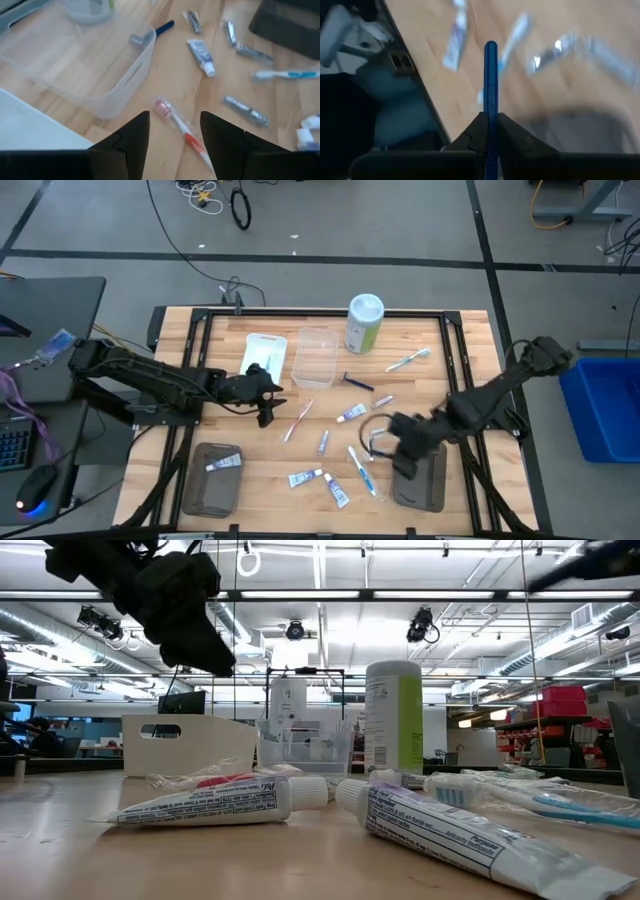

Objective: Pick & Place Travel size toiletries
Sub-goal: Put the bottom blue razor into the right black bin, then put the nail cutter into the transparent bin

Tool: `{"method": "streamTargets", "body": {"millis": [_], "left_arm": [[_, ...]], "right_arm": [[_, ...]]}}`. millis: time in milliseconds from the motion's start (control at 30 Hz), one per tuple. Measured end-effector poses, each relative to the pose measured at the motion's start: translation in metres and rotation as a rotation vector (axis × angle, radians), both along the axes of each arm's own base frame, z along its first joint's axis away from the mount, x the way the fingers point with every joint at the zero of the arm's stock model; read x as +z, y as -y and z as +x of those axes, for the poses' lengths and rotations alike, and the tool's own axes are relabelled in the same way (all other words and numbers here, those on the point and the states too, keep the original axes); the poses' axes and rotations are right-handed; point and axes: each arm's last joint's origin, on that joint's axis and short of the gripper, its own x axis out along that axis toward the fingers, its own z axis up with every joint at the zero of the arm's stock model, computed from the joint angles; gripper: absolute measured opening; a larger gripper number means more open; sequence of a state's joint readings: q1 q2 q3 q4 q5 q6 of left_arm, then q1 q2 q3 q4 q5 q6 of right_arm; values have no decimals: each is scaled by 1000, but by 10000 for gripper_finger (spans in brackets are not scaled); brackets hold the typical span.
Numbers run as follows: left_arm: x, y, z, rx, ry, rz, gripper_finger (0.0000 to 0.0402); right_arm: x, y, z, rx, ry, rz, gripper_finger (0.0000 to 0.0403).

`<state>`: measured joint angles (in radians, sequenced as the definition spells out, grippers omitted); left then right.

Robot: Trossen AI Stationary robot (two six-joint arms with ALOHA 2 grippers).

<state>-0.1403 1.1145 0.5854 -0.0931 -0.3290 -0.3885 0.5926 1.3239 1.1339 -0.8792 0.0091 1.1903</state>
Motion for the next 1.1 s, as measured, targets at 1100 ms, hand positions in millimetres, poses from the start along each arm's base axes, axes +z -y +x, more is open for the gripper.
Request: {"method": "streamTargets", "body": {"millis": [1100], "left_arm": [[5,0,3,5,65,-17,183]], "right_arm": [[-49,-5,-31,-55,-179,-136,118]]}}
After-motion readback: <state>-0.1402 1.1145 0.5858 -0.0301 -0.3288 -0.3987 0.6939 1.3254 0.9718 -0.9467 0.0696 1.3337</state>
